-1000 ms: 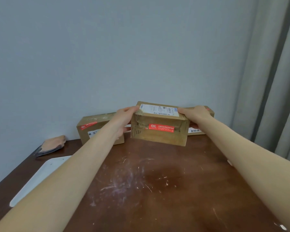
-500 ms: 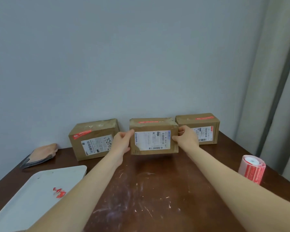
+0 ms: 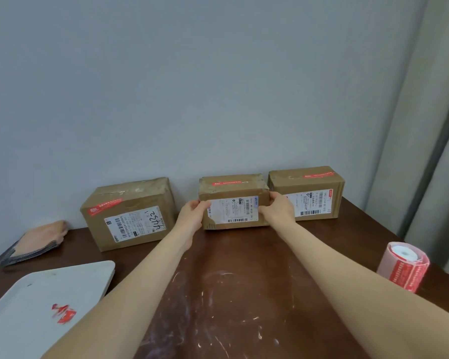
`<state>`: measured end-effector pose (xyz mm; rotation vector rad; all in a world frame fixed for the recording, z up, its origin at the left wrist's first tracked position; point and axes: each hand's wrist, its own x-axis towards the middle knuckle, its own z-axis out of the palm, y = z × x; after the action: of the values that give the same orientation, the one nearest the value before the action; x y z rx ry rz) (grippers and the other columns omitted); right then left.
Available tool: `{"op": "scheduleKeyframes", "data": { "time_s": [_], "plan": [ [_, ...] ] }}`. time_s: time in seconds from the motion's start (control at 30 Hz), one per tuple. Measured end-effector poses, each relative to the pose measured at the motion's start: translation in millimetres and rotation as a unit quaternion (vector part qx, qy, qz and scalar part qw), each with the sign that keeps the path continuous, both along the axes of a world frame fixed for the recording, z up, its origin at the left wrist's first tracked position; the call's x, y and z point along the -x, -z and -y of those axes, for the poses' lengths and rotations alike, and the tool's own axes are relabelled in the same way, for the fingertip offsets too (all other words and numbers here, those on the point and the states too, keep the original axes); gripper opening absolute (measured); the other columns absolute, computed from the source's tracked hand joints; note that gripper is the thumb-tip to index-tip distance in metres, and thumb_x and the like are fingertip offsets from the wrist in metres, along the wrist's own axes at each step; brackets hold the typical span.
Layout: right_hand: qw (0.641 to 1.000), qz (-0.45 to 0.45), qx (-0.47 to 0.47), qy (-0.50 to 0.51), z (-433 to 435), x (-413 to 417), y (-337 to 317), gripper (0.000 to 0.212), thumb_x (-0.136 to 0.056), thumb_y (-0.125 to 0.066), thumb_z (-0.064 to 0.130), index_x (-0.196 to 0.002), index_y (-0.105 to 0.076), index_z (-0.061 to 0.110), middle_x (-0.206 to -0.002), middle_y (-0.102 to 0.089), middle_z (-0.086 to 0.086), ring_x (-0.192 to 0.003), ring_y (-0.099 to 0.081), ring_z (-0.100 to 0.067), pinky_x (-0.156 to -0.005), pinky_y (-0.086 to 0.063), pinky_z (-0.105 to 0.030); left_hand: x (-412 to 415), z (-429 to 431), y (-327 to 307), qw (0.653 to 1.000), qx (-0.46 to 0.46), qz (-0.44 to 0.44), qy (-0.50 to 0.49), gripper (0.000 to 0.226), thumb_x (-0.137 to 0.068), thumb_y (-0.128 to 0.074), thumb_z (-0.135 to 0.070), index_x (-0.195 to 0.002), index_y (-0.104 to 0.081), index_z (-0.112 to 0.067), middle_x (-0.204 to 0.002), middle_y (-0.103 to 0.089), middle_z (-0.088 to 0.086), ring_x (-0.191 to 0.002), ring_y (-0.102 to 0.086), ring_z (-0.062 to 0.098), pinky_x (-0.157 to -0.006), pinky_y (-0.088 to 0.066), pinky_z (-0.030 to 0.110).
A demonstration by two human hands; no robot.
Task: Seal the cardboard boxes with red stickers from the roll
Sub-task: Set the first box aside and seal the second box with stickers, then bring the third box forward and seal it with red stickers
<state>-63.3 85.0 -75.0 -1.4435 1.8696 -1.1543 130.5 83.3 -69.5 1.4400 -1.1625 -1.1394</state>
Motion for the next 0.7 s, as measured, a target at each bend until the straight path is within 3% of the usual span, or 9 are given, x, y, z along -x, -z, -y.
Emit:
{"op": "scheduleKeyframes", "data": {
  "time_s": [0.13,0.3,0.43,0.53,0.7],
  "plan": [
    [1.0,0.012,-0.018,0.016,1,0,1,0.059,-0.089,-0.063,0.019,-0.142,-0.037,0.008,-0.132,-0.054,-0.011,-0.116,-0.055,-0.027,-0.081,-0.046,-0.031,5,4,3,1.0,-0.002,0.026,0.007,0.056,-0.092,-0.056,-0.033,-0.141,-0.038,-0.01,-0.142,-0.045,0.004,-0.125,-0.043,0.019,-0.102,-0.039,0.036],
    [0.999,0.007,-0.04,0.013,-2,0,-4,0.06,-0.089,-0.062,0.018,-0.141,-0.033,0.009,-0.133,-0.05,-0.011,-0.11,-0.057,-0.028,-0.077,-0.046,-0.032,12,4,4,0.998,0.009,0.057,0.012,0.053,-0.094,-0.053,-0.03,-0.14,-0.04,-0.008,-0.13,-0.048,-0.005,-0.117,-0.044,0.015,-0.104,-0.037,0.036],
    [0.998,-0.025,-0.056,0.031,-10,-2,-13,0.063,-0.088,-0.062,0.022,-0.141,-0.03,0.009,-0.14,-0.034,-0.015,-0.12,-0.047,-0.034,-0.092,-0.046,-0.039,14,2,-2,0.994,0.011,0.106,-0.014,0.068,-0.09,-0.056,-0.032,-0.147,-0.027,-0.007,-0.151,-0.033,0.006,-0.135,-0.036,0.024,-0.11,-0.033,0.043],
    [0.997,-0.061,-0.017,0.05,-18,-6,-21,0.063,-0.09,-0.058,0.02,-0.144,-0.028,0.01,-0.142,-0.031,-0.015,-0.125,-0.039,-0.034,-0.096,-0.039,-0.039,14,-4,-14,0.989,0.021,0.14,-0.032,0.073,-0.09,-0.056,-0.032,-0.148,-0.021,-0.006,-0.155,-0.025,0.009,-0.137,-0.033,0.029,-0.11,-0.033,0.041],
    [0.992,-0.099,0.057,0.061,-29,-34,-38,0.064,-0.088,-0.054,0.016,-0.145,-0.026,0.014,-0.144,-0.032,-0.014,-0.129,-0.034,-0.032,-0.103,-0.036,-0.04,-2,-23,-36,0.978,0.053,0.192,-0.06,0.067,-0.089,-0.058,-0.029,-0.146,-0.029,-0.007,-0.15,-0.032,0.012,-0.133,-0.038,0.028,-0.102,-0.034,0.035]
  ]
}}
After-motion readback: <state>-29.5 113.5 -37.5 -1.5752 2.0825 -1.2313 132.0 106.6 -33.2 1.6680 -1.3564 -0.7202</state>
